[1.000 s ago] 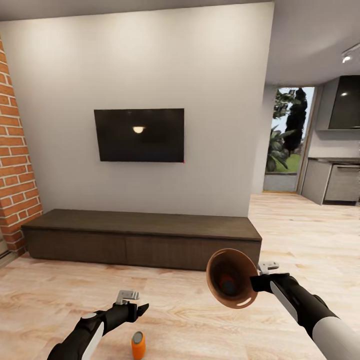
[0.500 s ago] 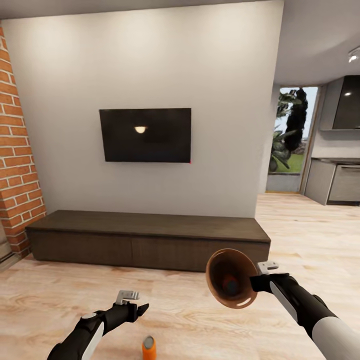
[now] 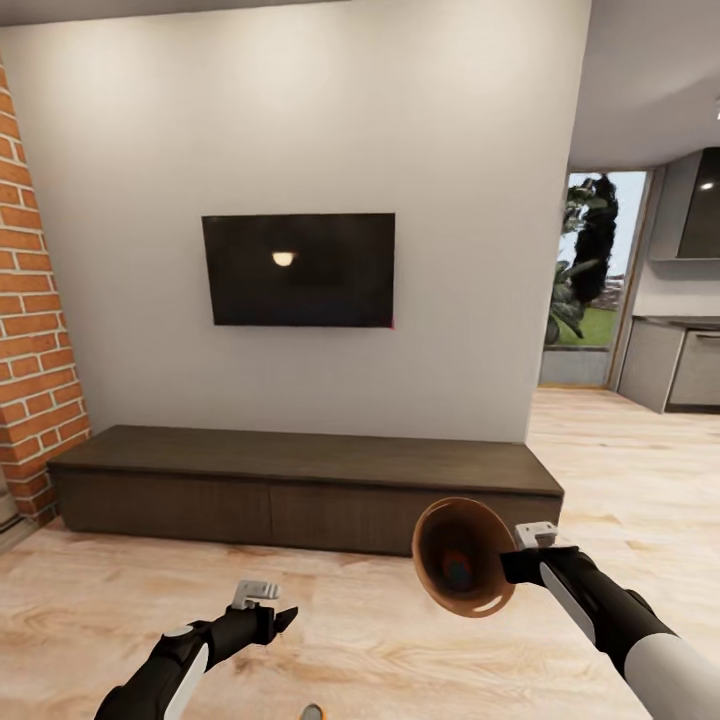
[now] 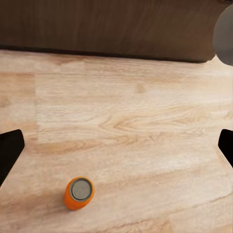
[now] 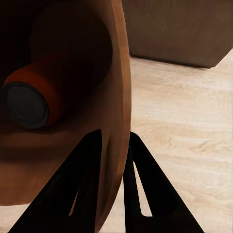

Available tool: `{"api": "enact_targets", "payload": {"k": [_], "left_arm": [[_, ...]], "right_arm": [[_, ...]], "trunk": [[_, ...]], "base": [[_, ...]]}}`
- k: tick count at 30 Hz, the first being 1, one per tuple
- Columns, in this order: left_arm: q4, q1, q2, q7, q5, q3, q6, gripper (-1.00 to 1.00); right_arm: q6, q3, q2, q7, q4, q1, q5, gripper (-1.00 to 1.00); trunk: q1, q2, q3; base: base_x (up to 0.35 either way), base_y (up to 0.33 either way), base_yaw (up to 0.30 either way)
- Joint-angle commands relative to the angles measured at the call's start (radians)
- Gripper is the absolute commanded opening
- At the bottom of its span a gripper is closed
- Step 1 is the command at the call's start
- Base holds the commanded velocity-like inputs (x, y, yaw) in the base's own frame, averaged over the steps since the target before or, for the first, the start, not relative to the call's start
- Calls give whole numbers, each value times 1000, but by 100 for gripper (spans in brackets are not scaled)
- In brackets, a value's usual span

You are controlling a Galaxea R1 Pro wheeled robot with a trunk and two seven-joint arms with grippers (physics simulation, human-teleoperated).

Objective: Put the three can of soda from the living room inside the tash can in the kitchen.

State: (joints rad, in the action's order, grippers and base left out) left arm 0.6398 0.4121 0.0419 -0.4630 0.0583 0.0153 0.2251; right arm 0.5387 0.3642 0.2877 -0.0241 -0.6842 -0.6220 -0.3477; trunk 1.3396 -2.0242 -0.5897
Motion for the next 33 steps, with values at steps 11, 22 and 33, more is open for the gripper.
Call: {"api": "enact_targets", "payload": {"k": [11, 22, 33], "left_arm": [[1, -2, -1, 2, 3, -2, -3, 100], [2, -3, -2, 13, 3, -3, -4, 100], [1, -3, -3, 52, 3, -5, -4, 100]], "right_arm": [[1, -27, 24, -4, 0, -1, -7, -100], [2, -119, 42, -8, -1, -1, -1, -100], [33, -127, 64, -6, -17, -35, 0, -100]], "trunk": [[0, 0, 0], [15, -28, -12], [57, -105, -47]], "base": [[135, 32, 0], [4, 1, 0], [0, 0, 0]]}}
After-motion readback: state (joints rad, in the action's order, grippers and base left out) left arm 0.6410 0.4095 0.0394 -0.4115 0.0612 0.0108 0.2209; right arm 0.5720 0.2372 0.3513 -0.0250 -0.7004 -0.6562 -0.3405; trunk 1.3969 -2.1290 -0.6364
